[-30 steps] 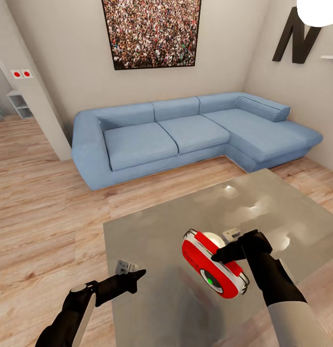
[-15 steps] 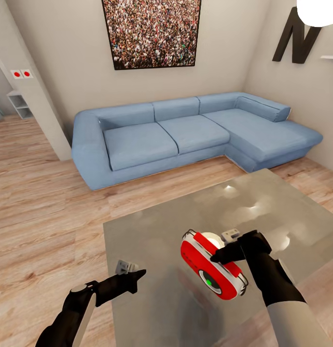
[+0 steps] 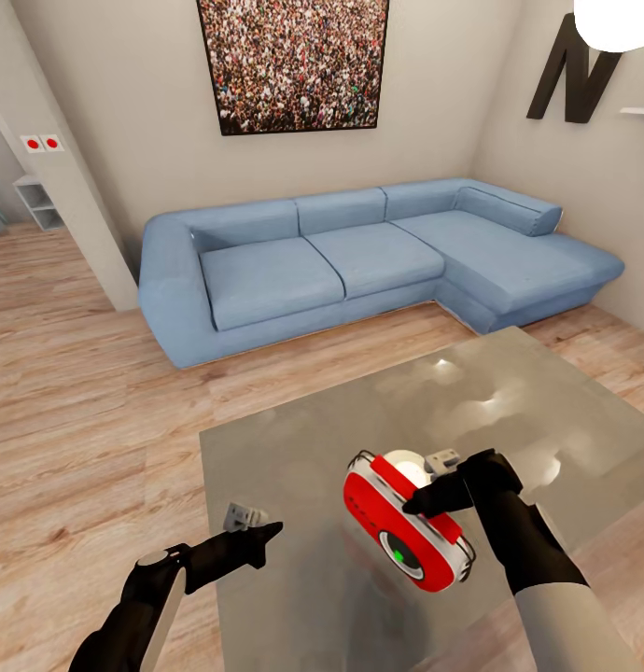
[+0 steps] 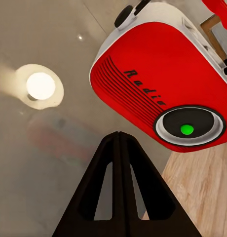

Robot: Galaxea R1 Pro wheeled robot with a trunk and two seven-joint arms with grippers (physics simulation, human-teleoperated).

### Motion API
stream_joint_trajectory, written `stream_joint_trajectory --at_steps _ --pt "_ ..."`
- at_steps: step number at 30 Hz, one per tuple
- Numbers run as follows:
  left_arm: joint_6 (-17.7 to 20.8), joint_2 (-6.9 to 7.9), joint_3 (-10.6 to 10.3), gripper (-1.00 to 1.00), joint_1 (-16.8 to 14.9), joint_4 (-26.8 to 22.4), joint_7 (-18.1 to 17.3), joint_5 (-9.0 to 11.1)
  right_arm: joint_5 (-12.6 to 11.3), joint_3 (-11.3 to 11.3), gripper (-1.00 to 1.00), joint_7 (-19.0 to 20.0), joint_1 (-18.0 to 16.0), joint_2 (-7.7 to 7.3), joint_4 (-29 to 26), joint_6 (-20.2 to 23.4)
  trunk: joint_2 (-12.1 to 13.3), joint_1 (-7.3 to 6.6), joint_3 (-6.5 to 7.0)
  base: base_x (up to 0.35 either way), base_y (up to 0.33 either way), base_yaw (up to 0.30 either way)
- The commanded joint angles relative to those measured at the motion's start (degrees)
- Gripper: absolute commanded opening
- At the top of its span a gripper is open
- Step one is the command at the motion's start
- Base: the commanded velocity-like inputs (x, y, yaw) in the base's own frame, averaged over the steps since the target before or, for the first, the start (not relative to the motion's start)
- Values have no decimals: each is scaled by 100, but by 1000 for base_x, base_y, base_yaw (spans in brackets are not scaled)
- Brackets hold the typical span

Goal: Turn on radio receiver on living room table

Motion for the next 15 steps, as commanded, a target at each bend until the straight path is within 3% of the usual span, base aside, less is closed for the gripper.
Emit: stream_joint_trajectory --at_steps 1,15 --pt "0 1 0 -100 0 0 0 0 -30 -1 -100 2 -1 1 1 12 0 0 0 0 0 0" --pt "0 -1 4 -100 0 0 0 2 -28 -11 -100 103 -1 2 139 12 0 0 0 0 0 0"
